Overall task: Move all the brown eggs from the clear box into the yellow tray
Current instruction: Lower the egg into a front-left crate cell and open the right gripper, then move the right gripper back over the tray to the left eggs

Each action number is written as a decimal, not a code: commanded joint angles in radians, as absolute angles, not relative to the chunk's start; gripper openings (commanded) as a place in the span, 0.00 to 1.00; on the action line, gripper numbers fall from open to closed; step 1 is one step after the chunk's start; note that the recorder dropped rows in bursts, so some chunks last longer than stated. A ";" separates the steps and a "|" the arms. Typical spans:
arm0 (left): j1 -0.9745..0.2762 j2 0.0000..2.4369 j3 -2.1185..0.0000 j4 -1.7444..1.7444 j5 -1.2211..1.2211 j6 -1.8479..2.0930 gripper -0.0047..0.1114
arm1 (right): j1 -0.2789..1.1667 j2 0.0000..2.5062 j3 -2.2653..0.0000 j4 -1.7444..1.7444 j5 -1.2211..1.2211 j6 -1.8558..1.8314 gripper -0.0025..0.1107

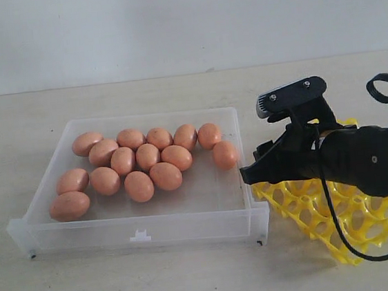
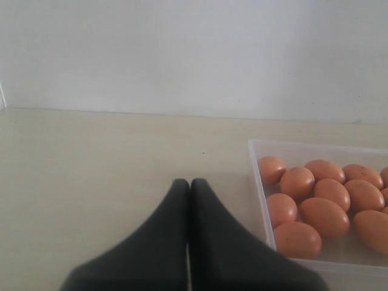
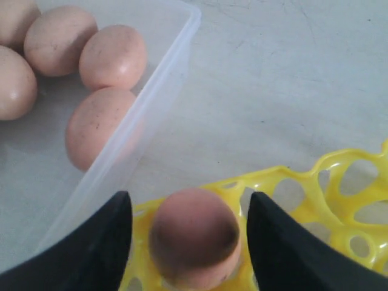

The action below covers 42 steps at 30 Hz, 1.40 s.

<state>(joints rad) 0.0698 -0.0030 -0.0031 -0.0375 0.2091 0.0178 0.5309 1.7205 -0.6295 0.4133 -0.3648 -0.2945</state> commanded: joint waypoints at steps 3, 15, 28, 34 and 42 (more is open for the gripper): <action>0.071 0.000 0.000 -0.035 0.203 0.020 0.00 | 0.529 1.530 -0.631 0.440 -0.394 -0.362 0.51; 0.071 0.000 0.000 -0.035 0.203 0.020 0.00 | 0.633 1.485 -1.002 0.328 0.161 -0.420 0.47; 0.071 0.000 0.000 -0.035 0.203 0.020 0.00 | 0.730 1.939 -1.451 0.216 0.623 -0.378 0.47; 0.071 0.000 0.000 -0.035 0.203 0.020 0.00 | 0.768 2.014 -1.582 0.184 0.740 -0.311 0.47; 0.071 0.000 0.000 -0.035 0.203 0.020 0.00 | 0.788 2.079 -1.680 0.166 0.846 -0.208 0.47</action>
<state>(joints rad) 0.0698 -0.0030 -0.0031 -0.0375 0.2091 0.0178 0.7811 2.0581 -1.6498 0.1810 0.7919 -0.2532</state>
